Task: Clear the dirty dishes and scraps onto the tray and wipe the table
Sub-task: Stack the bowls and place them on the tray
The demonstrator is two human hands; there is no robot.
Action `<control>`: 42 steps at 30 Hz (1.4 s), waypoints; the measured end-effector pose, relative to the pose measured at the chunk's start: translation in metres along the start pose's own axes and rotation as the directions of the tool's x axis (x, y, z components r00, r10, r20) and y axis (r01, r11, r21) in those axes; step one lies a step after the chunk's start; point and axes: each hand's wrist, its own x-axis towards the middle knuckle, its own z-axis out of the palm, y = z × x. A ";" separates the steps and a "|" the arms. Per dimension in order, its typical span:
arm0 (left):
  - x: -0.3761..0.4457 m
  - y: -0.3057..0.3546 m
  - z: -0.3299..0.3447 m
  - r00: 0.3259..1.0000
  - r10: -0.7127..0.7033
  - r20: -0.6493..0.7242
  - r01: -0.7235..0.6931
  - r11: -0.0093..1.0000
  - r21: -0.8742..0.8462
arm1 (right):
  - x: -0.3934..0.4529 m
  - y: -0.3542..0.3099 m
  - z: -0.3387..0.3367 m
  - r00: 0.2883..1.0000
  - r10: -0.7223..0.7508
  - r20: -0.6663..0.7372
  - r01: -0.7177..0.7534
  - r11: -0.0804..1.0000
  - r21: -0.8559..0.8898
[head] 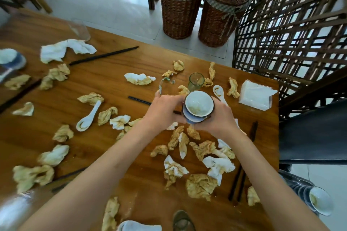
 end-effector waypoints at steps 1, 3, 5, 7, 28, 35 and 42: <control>-0.008 -0.006 -0.009 1.000 -0.003 -0.010 0.003 1.000 -0.001 | -0.002 -0.011 0.005 1.000 -0.018 0.009 0.018 1.000 0.009; -0.023 -0.021 -0.025 1.000 -0.014 -0.017 0.014 1.000 -0.003 | -0.005 -0.035 0.017 0.999 -0.046 0.026 0.046 0.999 0.025; -0.038 -0.039 -0.042 0.999 -0.026 -0.021 0.026 1.000 0.010 | -0.008 -0.059 0.032 0.998 -0.054 0.041 0.053 0.998 0.026; -0.055 -0.059 -0.060 0.999 -0.036 -0.024 0.036 0.999 0.028 | -0.012 -0.084 0.051 0.997 -0.061 0.040 0.060 0.997 0.042; -0.181 -0.246 -0.203 0.994 -0.106 0.025 0.104 0.991 0.079 | -0.020 -0.276 0.233 0.994 -0.043 0.104 0.027 0.988 0.151; -0.190 -0.287 -0.228 0.989 -0.147 -0.014 0.145 0.986 -0.077 | 0.003 -0.311 0.260 0.987 -0.071 0.147 0.053 0.991 0.121; -0.181 -0.336 -0.254 0.992 -0.123 -0.026 0.120 0.987 -0.103 | 0.026 -0.344 0.298 0.993 -0.072 0.095 0.057 0.987 0.150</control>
